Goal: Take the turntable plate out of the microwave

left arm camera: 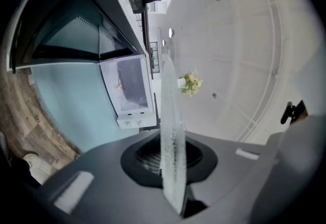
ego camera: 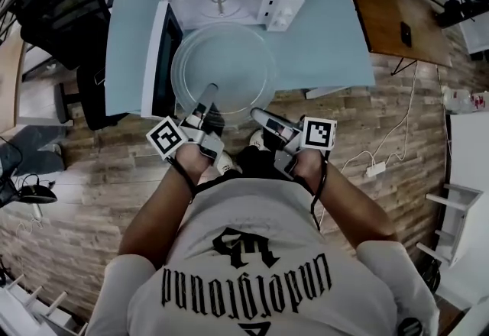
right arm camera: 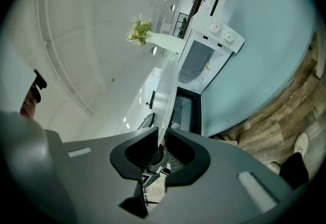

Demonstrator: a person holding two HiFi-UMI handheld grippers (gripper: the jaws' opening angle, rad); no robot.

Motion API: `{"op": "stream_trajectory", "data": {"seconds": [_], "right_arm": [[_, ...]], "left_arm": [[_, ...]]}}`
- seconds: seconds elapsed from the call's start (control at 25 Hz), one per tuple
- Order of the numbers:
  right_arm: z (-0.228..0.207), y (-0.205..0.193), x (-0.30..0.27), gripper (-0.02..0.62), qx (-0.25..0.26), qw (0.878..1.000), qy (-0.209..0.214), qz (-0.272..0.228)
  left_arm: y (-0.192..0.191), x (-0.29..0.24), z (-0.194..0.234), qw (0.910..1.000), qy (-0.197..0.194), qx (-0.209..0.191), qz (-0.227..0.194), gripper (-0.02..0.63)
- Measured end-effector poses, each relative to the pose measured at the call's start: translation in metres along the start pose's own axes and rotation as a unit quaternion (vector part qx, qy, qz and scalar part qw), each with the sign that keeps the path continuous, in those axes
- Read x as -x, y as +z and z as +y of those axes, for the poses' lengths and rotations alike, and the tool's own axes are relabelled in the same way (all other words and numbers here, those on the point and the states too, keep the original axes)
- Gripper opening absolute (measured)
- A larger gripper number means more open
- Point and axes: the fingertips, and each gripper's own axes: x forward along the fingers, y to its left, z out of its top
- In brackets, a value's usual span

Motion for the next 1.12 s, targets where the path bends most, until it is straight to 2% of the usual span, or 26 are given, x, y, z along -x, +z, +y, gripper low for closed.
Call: {"op": "stream_trajectory", "data": {"seconds": [0.32,0.52,0.72,1.12], "right_arm": [[0.016,-0.003,0.027,0.044,0.018,1.0,0.01,0.004],[0.022,-0.001,0.049,0.046,0.031,0.999,0.023,0.019],[0.025,-0.005,0.08,0.046,0.037,0.998,0.043,0.04],[0.026,-0.026,0.154,0.048,0.036,0.994,0.069,0.079]], "left_arm": [[-0.023,0.004,-0.025,0.9998,-0.015,-0.014,-0.002,0.077],[-0.043,0.005,-0.04,0.9993,-0.012,-0.025,-0.027,0.077],[-0.075,0.011,-0.049,0.9984,-0.009,-0.019,-0.052,0.077],[-0.152,0.028,-0.068,0.9954,0.002,-0.035,-0.09,0.077]]}}
